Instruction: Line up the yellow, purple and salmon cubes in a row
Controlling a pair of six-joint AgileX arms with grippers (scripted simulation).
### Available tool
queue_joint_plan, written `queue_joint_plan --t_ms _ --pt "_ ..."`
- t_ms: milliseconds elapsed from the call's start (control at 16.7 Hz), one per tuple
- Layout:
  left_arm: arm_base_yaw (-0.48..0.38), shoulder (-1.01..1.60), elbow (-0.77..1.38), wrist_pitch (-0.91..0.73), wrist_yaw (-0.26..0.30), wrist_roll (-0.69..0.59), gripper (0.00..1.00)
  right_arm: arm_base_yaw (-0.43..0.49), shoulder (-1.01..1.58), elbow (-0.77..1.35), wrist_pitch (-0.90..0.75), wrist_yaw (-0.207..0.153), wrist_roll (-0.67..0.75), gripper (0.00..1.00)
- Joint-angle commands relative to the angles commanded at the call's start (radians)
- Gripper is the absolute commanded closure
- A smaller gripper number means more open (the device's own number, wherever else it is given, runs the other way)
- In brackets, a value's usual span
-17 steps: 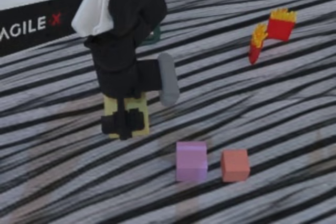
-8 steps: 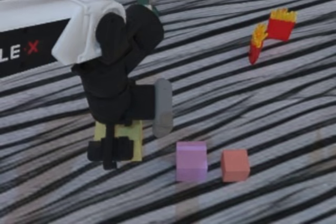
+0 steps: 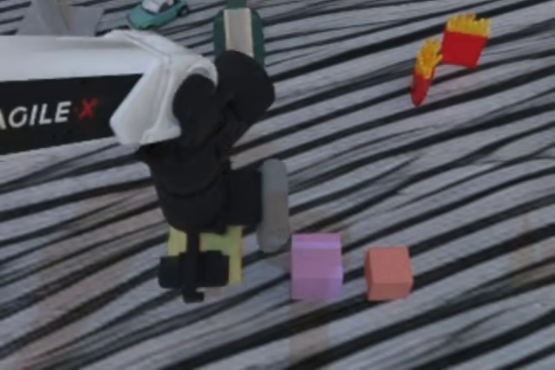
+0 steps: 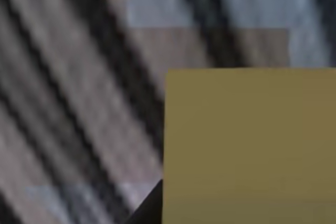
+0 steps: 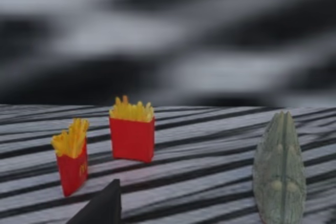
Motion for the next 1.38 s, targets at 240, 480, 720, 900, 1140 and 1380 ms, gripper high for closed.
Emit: queue_joint_plan --t_ms 240,480,720,900,1140,1380 --pt "-0.003 0.029 -0.049 0.076 0.0 -0.001 1.0 0.0 0.0 0.0 0.0 0.0 0.0 0.0" --pt "-0.003 0.03 -0.05 0.076 0.0 -0.001 0.92 0.0 0.0 0.0 0.0 0.0 0.0 0.0" --pt "-0.003 0.03 -0.05 0.076 0.0 -0.001 0.62 0.0 0.0 0.0 0.0 0.0 0.0 0.0" --pt "-0.003 0.03 -0.05 0.076 0.0 -0.001 0.4 0.0 0.0 0.0 0.0 0.0 0.0 0.0" --pt "-0.003 0.03 -0.05 0.076 0.0 -0.001 0.1 0.0 0.0 0.0 0.0 0.0 0.0 0.0" --pt "-0.003 0.03 -0.05 0.076 0.0 -0.001 0.0 0.0 0.0 0.0 0.0 0.0 0.0 0.0"
